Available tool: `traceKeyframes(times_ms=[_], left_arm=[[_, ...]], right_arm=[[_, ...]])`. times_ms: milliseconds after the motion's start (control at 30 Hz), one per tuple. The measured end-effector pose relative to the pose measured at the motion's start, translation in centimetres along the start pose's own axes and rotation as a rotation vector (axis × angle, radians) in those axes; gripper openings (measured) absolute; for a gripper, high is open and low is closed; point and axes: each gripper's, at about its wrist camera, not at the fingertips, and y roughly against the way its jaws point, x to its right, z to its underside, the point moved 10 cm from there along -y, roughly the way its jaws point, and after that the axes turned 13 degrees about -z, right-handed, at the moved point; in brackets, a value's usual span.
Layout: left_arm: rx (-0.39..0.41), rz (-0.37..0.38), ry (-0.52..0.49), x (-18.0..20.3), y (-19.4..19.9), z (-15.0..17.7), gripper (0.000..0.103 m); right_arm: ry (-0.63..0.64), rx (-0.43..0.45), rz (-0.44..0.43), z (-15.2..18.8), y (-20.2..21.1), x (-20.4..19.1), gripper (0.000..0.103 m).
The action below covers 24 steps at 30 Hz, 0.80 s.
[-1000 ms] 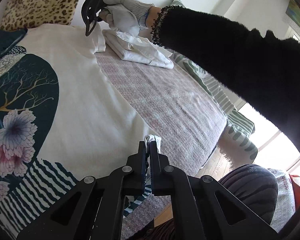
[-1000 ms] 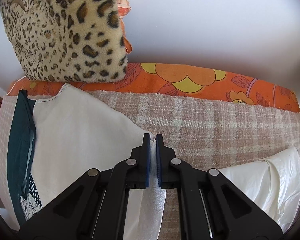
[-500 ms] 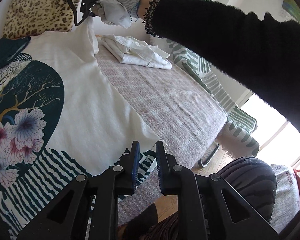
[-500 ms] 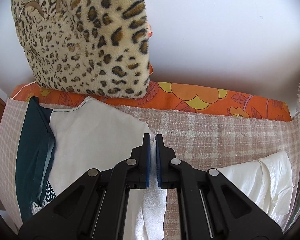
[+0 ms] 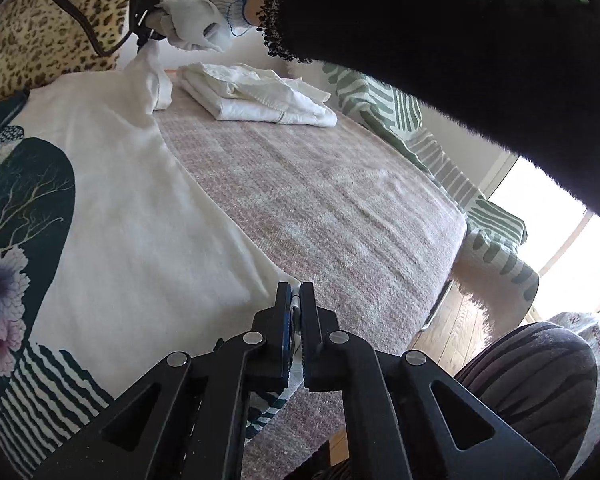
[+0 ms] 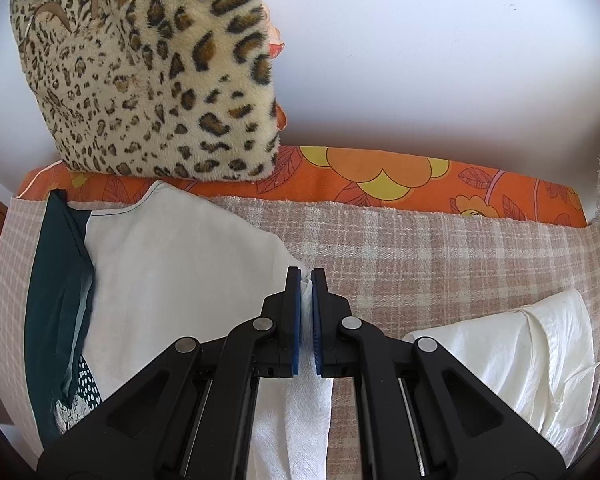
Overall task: Fold small clothes
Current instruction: 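Lift and fold the cream side over toward the dark green fold with both tools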
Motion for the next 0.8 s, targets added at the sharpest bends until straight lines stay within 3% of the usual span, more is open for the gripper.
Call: traceKeyframes(times_ms=[333, 800], left_arm=[[0.093, -0.003, 0.179, -4.4, 4.8, -1.4, 0.002], [0.095, -0.047, 0.338, -9.7, 8.1, 0.9, 0.002]], right_arm=[[-0.011, 0.027, 0.020, -1.2, 1.1, -2.5, 0.006], [0.109, 0.001, 0.074, -1.7, -0.2, -11.3, 0.006]])
